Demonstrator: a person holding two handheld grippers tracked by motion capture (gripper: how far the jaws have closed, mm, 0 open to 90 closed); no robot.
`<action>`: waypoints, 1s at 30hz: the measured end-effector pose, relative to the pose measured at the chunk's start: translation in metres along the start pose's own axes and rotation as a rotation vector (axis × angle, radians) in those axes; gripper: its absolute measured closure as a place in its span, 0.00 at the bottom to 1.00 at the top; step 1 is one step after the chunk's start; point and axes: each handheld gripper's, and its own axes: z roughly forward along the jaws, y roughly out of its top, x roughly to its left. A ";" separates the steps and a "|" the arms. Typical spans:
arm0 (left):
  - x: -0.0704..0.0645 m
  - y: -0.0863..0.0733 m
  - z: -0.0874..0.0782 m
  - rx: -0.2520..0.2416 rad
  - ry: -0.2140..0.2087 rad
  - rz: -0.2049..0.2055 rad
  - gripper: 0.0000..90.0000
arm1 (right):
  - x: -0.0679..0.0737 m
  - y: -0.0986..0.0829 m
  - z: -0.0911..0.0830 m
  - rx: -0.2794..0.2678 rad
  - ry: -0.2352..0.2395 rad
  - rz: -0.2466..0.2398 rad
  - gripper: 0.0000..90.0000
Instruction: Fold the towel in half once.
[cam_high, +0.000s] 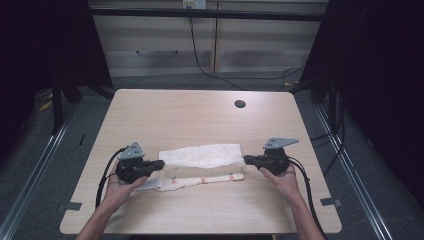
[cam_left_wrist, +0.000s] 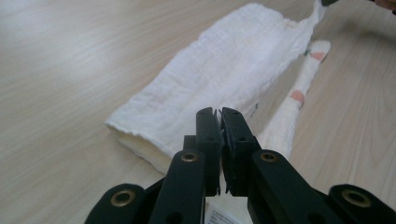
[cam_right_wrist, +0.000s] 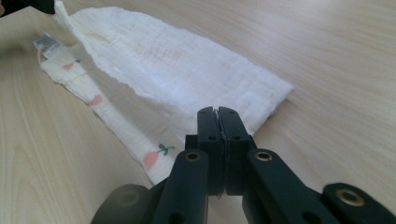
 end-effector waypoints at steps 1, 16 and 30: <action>-0.002 -0.002 0.002 0.009 -0.004 0.007 0.96 | 0.000 -0.003 0.001 0.004 0.006 0.009 0.99; -0.014 -0.016 0.010 0.093 -0.045 0.036 0.92 | 0.010 -0.020 0.008 0.092 0.013 -0.001 0.97; -0.005 -0.007 0.005 0.023 -0.061 -0.026 0.81 | 0.019 -0.019 -0.005 0.084 0.021 -0.040 0.98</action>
